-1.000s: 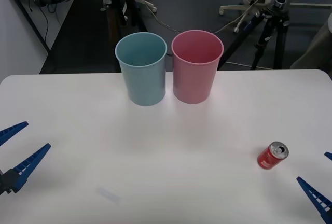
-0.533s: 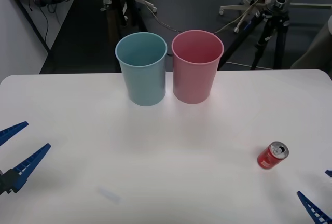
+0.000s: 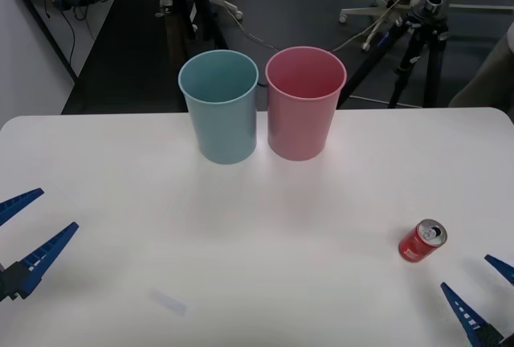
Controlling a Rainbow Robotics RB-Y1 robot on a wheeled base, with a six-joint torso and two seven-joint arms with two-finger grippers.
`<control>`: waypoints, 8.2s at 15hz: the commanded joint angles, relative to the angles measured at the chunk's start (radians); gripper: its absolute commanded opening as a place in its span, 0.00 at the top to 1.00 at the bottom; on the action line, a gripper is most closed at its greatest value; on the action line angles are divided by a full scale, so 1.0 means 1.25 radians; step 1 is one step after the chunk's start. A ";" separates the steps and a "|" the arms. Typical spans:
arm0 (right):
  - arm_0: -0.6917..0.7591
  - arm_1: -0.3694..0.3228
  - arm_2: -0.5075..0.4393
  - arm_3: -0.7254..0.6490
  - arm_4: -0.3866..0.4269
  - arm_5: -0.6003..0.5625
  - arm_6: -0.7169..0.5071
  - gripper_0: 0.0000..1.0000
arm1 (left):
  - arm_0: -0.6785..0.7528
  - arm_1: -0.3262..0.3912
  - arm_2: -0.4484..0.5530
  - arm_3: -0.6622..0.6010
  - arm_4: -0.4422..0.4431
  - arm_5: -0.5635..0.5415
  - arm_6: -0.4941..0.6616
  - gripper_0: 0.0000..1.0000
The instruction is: Grasp the object on the table and drop it into the matching bin: aluminum can to the light blue bin, PET bottle to the pink bin.
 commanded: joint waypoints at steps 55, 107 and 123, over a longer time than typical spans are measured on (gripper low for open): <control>-0.018 0.034 0.173 -0.410 0.073 0.279 -0.188 1.00 | 0.000 0.000 0.000 0.000 0.000 0.000 0.000 0.00; -0.967 0.239 0.569 0.099 0.901 0.826 -1.042 0.72 | 0.000 0.000 0.000 0.000 0.000 0.000 0.000 0.00; -0.967 0.239 0.571 0.097 0.890 0.830 -1.026 0.00 | 0.000 0.000 0.000 0.000 0.000 0.000 0.000 0.00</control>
